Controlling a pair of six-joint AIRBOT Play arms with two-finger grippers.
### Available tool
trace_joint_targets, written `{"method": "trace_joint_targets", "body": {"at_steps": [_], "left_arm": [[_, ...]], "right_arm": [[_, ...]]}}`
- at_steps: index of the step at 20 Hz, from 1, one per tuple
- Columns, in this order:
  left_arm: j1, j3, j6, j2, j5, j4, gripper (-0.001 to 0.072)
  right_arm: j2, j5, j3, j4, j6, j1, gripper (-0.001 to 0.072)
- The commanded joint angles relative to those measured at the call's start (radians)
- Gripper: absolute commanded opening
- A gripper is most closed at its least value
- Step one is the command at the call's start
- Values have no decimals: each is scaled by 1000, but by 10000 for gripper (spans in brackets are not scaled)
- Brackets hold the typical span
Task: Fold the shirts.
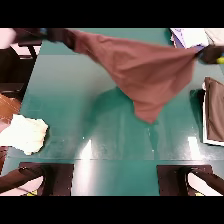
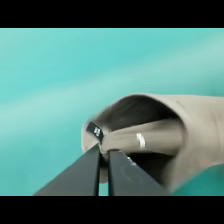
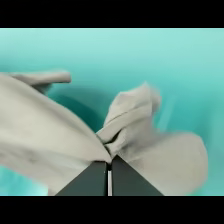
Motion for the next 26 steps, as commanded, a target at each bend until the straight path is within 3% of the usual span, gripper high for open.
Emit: {"method": "trace_joint_targets", "body": {"at_steps": [1, 6, 11, 15, 17, 19, 21, 23, 26], "left_arm": [[1, 3, -3, 224, 39, 8, 29], [1, 3, -6, 443, 61, -45, 29], [1, 21, -11, 530, 38, -127, 29], [1, 33, -31, 486, -186, -111, 28], [1, -6, -37, 407, -366, -86, 29], [1, -117, -37, 318, -448, -80, 29], [1, -278, -36, 227, -376, -74, 29], [26, -404, -37, 123, -211, -77, 29], [106, -420, -39, -68, 19, -94, 29]], "right_arm": [[121, 26, 135, -24, -8, -46, 17], [222, 42, 294, -24, -16, -105, 17], [173, 182, 509, -22, -16, -157, 16], [34, 282, 600, -21, 8, -105, 16], [-37, 284, 523, -23, 48, -32, 16], [-140, 305, 413, -23, 61, 46, 16], [-259, 313, 329, -23, 64, 105, 16], [-396, 277, 271, -23, 63, 137, 17], [-562, 193, 257, -19, 63, 138, 16]]}}
